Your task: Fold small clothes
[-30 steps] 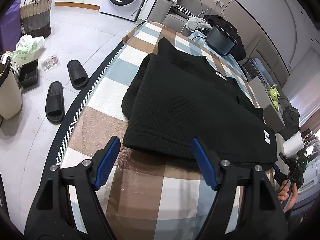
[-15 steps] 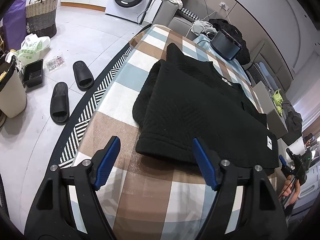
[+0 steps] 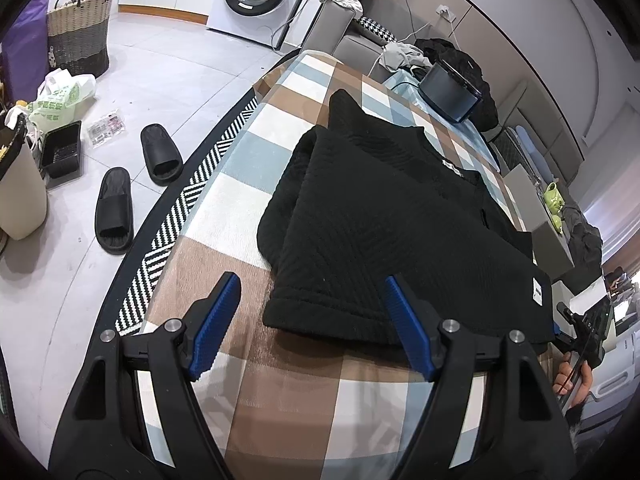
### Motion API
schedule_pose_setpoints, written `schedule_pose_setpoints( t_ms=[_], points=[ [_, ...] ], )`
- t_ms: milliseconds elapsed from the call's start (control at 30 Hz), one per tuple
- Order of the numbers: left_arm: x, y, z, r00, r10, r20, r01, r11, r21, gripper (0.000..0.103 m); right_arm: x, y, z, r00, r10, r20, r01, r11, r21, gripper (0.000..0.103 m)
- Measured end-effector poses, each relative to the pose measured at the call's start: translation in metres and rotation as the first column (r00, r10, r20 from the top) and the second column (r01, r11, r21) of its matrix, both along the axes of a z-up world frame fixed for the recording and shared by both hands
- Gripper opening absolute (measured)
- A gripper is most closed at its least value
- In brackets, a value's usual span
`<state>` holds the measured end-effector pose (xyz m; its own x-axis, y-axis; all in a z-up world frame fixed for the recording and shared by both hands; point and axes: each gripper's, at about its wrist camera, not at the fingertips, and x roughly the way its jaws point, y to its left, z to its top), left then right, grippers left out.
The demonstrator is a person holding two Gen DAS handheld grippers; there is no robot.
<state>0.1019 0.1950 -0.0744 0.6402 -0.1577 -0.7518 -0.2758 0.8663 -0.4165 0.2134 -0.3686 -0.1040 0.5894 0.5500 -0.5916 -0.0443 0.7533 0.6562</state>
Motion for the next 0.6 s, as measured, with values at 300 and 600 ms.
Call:
schedule_pose_setpoints(
  t_ms=[300, 600],
  points=[
    [0.008, 0.006, -0.002, 1.0, -0.001, 0.009, 0.001, 1.0, 0.004, 0.071, 0.005, 0.003, -0.011, 0.994, 0.103, -0.023, -0.099, 0.988, 0.119, 0.064],
    [0.028, 0.009, -0.016, 0.999, -0.019, -0.051, 0.02, 1.0, 0.018, 0.071, -0.033, 0.008, -0.005, 0.992, 0.115, 0.048, -0.123, 0.97, 0.211, 0.064]
  ],
)
